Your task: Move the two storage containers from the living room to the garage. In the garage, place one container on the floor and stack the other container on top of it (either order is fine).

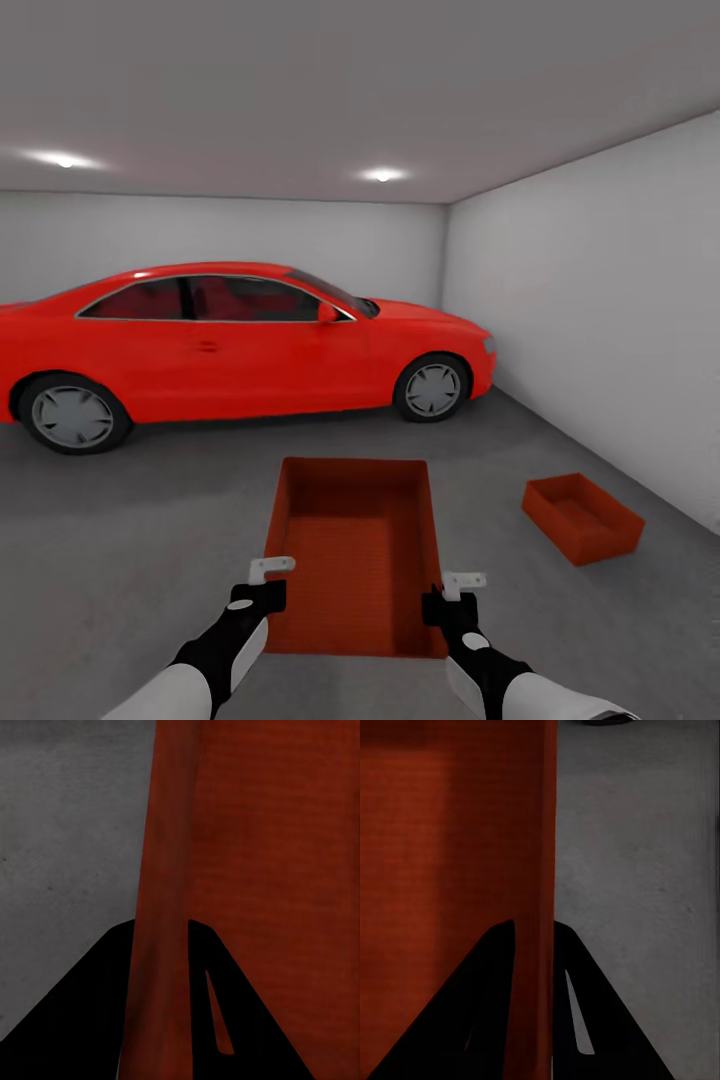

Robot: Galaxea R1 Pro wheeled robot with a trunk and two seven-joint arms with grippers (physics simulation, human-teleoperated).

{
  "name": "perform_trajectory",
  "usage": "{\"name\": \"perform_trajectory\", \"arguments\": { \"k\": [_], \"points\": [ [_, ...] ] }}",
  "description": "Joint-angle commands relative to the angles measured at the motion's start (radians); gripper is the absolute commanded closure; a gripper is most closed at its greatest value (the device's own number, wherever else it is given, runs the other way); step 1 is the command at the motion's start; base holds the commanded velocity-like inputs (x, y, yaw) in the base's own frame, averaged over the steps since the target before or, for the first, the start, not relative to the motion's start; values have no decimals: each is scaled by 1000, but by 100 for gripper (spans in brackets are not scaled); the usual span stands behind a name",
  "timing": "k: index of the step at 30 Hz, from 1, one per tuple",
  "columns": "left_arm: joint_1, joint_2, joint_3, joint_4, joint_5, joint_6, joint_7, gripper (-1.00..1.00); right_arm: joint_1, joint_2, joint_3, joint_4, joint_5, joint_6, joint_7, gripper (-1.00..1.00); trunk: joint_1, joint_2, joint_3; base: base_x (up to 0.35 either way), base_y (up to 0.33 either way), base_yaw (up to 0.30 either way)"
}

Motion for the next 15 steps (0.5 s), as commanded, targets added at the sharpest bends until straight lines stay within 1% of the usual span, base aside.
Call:
{"name": "perform_trajectory", "arguments": {
  "k": [1,15],
  "points": [
    [0,-1,8,0,6,6,9,100,-2,3,-9,-6,1,-3,0,100,1,-2,-2,319,178,-242],
    [0,-1,8,3,7,6,8,100,-2,3,-9,-6,1,-3,0,100,1,-2,-2,317,181,-243]
  ]
}}
